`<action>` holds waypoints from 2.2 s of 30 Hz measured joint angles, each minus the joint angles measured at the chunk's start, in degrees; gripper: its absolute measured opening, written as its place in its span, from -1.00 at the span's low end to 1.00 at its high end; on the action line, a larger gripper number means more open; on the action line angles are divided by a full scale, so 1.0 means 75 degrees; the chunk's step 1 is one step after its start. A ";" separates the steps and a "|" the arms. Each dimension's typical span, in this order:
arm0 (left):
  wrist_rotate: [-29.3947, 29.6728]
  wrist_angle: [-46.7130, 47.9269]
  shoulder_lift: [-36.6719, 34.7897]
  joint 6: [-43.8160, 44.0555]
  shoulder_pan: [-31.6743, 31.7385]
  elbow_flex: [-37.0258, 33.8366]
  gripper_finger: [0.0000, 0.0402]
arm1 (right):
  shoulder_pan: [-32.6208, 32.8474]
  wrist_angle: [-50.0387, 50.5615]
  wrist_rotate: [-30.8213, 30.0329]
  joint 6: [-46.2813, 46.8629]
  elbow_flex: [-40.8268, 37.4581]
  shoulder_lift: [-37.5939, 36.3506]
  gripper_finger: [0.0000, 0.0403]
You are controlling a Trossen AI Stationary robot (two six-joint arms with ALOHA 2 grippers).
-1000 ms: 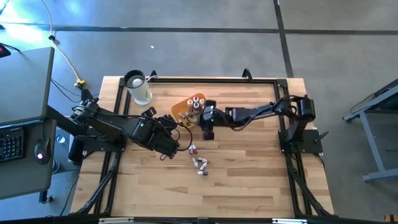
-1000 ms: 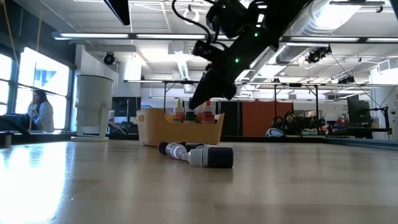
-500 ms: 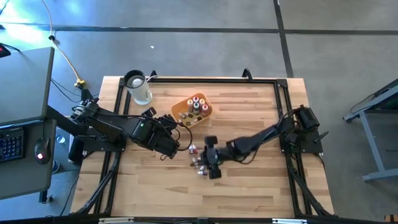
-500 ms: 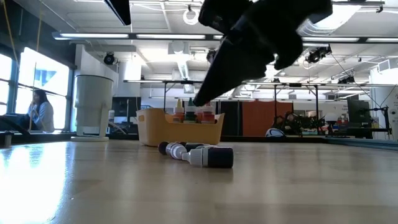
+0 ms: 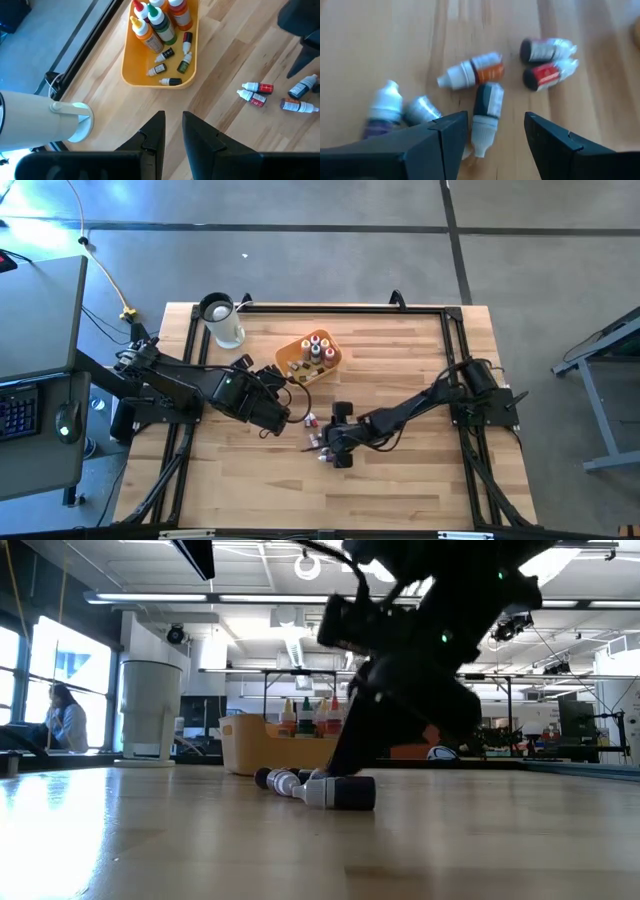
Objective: Pick & Place food coloring
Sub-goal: Put the small dark green food coloring bottle into the yellow bin
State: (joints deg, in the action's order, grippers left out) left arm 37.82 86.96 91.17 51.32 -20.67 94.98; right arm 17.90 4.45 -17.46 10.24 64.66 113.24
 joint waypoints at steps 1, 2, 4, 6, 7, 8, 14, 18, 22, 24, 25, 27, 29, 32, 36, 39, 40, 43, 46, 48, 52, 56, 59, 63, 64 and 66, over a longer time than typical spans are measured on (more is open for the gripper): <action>-0.0003 -0.0003 0.0001 0.0001 0.0000 0.0000 -0.69 | -0.0030 0.0005 0.0047 0.0005 0.0000 0.0082 -0.05; -0.0006 0.0000 -0.0001 0.0001 0.0000 0.0000 -0.69 | -0.0057 -0.0021 0.0117 0.0009 0.0000 0.0161 -0.05; -0.0004 0.0000 -0.0001 -0.0001 0.0000 0.0000 -0.69 | -0.0122 -0.0057 0.0189 -0.0005 0.0012 0.0243 -0.05; -0.0006 0.0000 0.0001 -0.0001 0.0002 0.0000 -0.69 | -0.0179 -0.0031 0.0202 -0.0045 0.0019 0.0271 -0.06; -0.0006 -0.0001 0.0001 -0.0001 0.0000 0.0000 -0.69 | -0.0205 -0.0015 0.0190 -0.0190 0.0020 0.0273 -0.07; -0.0009 -0.0002 0.0001 0.0001 0.0000 0.0000 -0.69 | -0.0233 -0.0011 0.0166 -0.0341 0.0020 0.0273 -0.09; -0.0017 -0.0003 -0.0001 -0.0001 0.0000 0.0000 -0.69 | -0.0538 -0.0060 0.0641 -0.0664 0.0015 0.0238 -0.33; -0.0017 -0.0003 -0.0001 -0.0071 0.0000 0.0000 -0.69 | -0.0848 -0.0067 0.1291 -0.1106 0.0074 0.0214 -0.59; -0.0004 -0.0003 -0.0001 -0.0266 0.0003 0.0000 -0.69 | -0.1276 0.0021 0.1464 -0.1857 0.0369 0.0064 -0.68; 0.0015 -0.0001 -0.0001 -0.0272 0.0003 0.0000 -0.69 | -0.1526 -0.0083 0.1318 -0.2266 0.0585 -0.0143 -0.68; 0.0015 0.0000 -0.0001 -0.0272 0.0003 0.0000 -0.69 | -0.1662 -0.0116 0.1210 -0.2477 0.0687 -0.0250 -0.68; 0.0019 0.0003 -0.0001 -0.0277 0.0003 0.0000 -0.69 | -0.1952 -0.0106 0.0947 -0.2923 0.0877 -0.0376 -0.68; 0.0020 0.0006 -0.0001 -0.0282 0.0003 0.0000 -0.69 | -0.2277 -0.0067 0.0638 -0.3282 0.1074 -0.0436 -0.61; 0.0026 0.0026 -0.0001 -0.0287 0.0003 0.0000 -0.69 | -0.2854 -0.0227 0.0277 -0.3642 0.1325 -0.0532 -0.54; 0.0032 0.0026 -0.0001 -0.0287 0.0003 0.0000 -0.69 | -0.3665 -0.0337 0.1182 -0.3658 0.1209 -0.0529 -0.58; 0.0035 0.0026 -0.0001 -0.0298 0.0003 0.0000 -0.69 | -0.4055 -0.0306 0.2210 -0.3567 0.0969 -0.0514 -0.60; 0.0040 0.0024 -0.0001 -0.0390 0.0003 0.0000 -0.69 | -0.4112 -0.0313 0.2362 -0.3574 0.0919 -0.0514 -0.59; 0.0254 0.0023 -0.0001 -0.0639 0.0003 0.0000 -0.69 | -0.4091 -0.0493 0.2449 -0.3754 0.0767 -0.0514 -0.49; 0.0504 0.0000 -0.0001 -0.0638 0.0003 0.0000 -0.69 | -0.3958 -0.0615 0.2406 -0.3833 0.0693 -0.0514 -0.32; 0.0540 -0.0015 -0.0001 -0.0589 0.0005 0.0000 -0.69 | -0.3839 -0.0696 0.2230 -0.3852 0.0667 -0.0514 -0.21; 0.0095 0.0013 -0.0001 -0.0460 0.0003 0.0000 -0.69 | -0.3519 -0.0621 0.1376 -0.3946 0.0653 -0.0523 -0.06; -0.0080 0.0256 -0.0010 -0.0417 0.0003 -0.0277 -0.69 | -0.2936 -0.0015 0.0535 -0.3922 0.0653 -0.0913 -0.03; -0.0018 0.0236 -0.0010 -0.0066 0.0001 -0.0778 -0.69 | -0.2359 0.1009 0.0388 -0.3358 0.0653 -0.1449 -0.02; 0.0010 -0.1384 -0.0013 -0.0029 -0.0221 -0.1873 -0.69 | -0.1502 0.2271 0.0706 -0.2177 0.0653 -0.2063 -0.02; -0.0084 -0.2222 -0.0013 -0.0401 -0.0307 -0.2232 -0.69 | -0.1278 0.2505 0.0731 -0.1971 0.0653 -0.2150 -0.02; -0.0518 -0.4219 -0.0006 -0.1469 -0.0491 -0.3015 -0.69 | -0.0809 0.2771 0.0720 -0.1587 0.0653 -0.2259 -0.02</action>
State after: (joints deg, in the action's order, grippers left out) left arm 33.94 55.31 91.12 40.30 -24.35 72.36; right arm 11.83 25.23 -12.07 -1.66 69.56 96.30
